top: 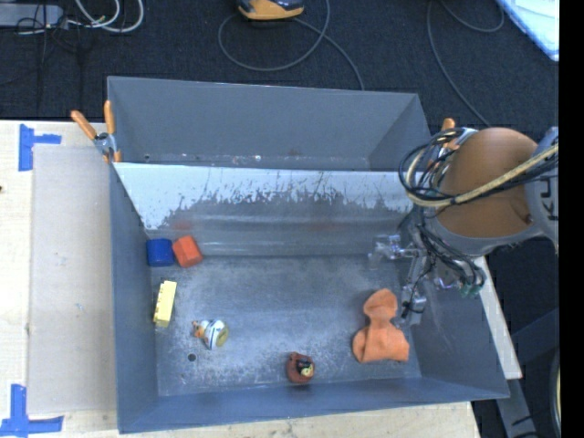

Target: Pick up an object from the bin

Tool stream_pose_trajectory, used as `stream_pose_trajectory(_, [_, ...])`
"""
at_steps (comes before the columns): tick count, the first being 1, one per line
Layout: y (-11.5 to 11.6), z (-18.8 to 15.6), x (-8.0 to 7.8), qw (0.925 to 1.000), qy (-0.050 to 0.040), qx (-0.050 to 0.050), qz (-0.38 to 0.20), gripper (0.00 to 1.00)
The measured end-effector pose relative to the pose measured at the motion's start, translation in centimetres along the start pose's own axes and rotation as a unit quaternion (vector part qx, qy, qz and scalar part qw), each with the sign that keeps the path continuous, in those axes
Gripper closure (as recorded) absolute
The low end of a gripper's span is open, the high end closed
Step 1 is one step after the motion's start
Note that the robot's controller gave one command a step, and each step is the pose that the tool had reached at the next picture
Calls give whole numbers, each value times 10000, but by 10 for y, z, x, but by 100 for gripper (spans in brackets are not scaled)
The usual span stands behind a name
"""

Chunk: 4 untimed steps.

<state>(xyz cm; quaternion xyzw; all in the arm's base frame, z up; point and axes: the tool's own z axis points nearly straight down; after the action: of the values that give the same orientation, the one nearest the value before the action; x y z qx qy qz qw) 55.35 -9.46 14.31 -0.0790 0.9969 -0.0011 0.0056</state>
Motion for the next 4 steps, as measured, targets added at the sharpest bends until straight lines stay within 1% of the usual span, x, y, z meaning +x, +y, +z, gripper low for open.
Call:
stream_pose_trajectory(1, [5, 53, 26, 9999, 83, -39, 52, 0])
stream_pose_trajectory(2, [-25, 73, 60, 9839, 15, -12, -1785, 100])
stream_pose_trajectory(3, [-25, 73, 60, 9838, 15, -11, -1790, 100])
stream_pose_trajectory(4, [-18, -47, 64, 9843, 13, -18, -1766, 100])
